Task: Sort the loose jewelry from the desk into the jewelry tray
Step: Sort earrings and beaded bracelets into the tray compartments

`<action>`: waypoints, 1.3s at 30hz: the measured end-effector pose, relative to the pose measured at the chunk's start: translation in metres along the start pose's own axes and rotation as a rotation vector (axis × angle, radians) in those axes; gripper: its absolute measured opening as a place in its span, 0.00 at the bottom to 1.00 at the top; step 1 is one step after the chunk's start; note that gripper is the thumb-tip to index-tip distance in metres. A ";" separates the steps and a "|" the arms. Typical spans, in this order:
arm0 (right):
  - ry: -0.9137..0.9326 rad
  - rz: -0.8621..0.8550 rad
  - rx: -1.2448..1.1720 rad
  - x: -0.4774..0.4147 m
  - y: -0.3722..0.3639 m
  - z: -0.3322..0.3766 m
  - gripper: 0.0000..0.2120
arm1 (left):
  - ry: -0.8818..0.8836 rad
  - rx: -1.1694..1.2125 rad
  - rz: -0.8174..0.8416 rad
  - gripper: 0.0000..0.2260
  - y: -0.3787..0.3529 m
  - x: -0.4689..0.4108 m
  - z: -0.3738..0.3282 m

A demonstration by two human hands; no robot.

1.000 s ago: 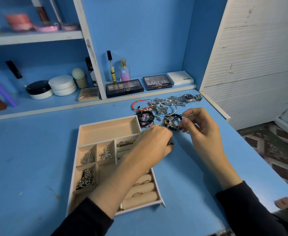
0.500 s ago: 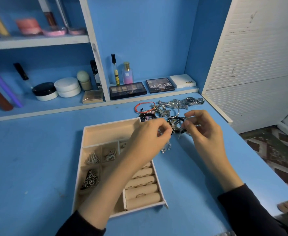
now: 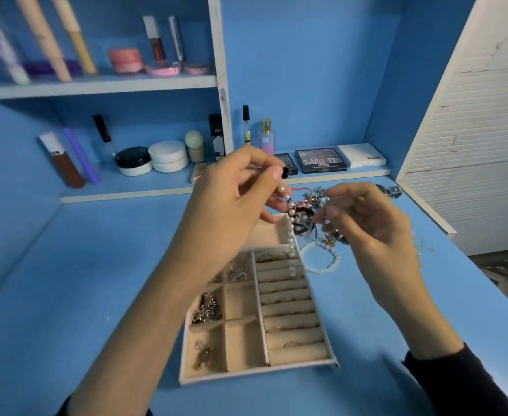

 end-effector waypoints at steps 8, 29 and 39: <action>-0.048 0.127 -0.091 0.004 -0.045 0.001 0.10 | 0.001 -0.013 -0.040 0.06 0.035 0.016 -0.005; -0.082 0.230 0.135 0.026 -0.068 -0.014 0.09 | 0.142 -0.621 0.143 0.05 0.008 0.064 0.080; -0.109 0.281 0.174 0.031 -0.075 -0.022 0.08 | 0.112 -0.707 0.020 0.08 0.028 0.056 0.096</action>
Point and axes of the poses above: each hand's wrist, its own x-axis away from the middle knuckle, its own y-axis out of the back of the hand, z = x × y, the point moved 7 cm from there along -x, towards the middle knuckle, and after that the axes turned 13 degrees about -x, right-handed, at the moved point
